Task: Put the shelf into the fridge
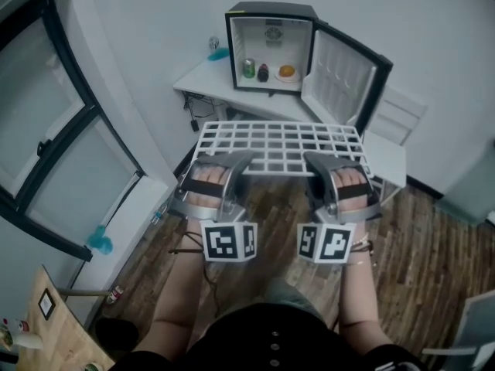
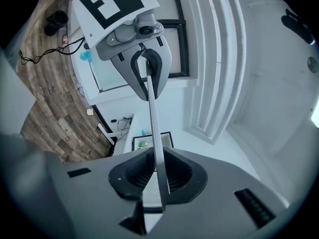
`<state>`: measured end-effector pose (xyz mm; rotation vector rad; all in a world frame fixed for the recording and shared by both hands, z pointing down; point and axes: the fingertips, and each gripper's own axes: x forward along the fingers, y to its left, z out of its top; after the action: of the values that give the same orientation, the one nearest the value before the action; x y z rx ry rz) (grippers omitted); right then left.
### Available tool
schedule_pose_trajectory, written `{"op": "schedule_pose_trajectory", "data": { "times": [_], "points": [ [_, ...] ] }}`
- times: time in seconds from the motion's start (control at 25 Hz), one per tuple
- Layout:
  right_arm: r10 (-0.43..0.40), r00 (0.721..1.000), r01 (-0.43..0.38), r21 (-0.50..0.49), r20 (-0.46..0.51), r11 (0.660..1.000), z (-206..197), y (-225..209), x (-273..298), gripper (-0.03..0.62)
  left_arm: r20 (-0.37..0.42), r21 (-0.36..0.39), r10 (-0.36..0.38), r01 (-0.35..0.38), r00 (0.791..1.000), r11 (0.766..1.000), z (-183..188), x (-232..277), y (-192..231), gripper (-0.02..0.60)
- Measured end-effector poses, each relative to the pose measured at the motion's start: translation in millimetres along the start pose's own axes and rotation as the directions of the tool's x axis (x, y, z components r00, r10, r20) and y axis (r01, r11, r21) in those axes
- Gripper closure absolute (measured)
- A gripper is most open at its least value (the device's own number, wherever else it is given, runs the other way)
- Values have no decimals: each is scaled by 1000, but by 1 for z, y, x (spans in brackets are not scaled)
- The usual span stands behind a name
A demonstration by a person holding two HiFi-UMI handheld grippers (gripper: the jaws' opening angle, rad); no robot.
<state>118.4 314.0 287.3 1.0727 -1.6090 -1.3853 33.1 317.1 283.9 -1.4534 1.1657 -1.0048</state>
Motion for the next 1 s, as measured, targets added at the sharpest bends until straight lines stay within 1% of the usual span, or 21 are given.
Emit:
{"op": "schedule_pose_trajectory", "data": {
  "times": [0.16,0.28,0.4,0.56,1.0],
  "points": [
    [20,1000,-20,27,-13,999,0,5,17,536,-1,0,-16,16,1000,1000,-11,13,-5,535],
    [11,1000,-11,22,-23,1000,-3,4,32,535,6,-10,-14,14,1000,1000,-17,27,-4,535],
    [7,1000,-7,21,-26,1000,-9,3,52,536,10,-4,-8,8,1000,1000,-23,48,-3,535],
    [-8,1000,8,21,-21,1000,-18,4,85,536,9,-5,-1,1,1000,1000,-34,80,-1,535],
    [-8,1000,8,32,-2,999,-53,-4,193,536,-3,-4,-4,4,1000,1000,-61,188,8,535]
  ]
}}
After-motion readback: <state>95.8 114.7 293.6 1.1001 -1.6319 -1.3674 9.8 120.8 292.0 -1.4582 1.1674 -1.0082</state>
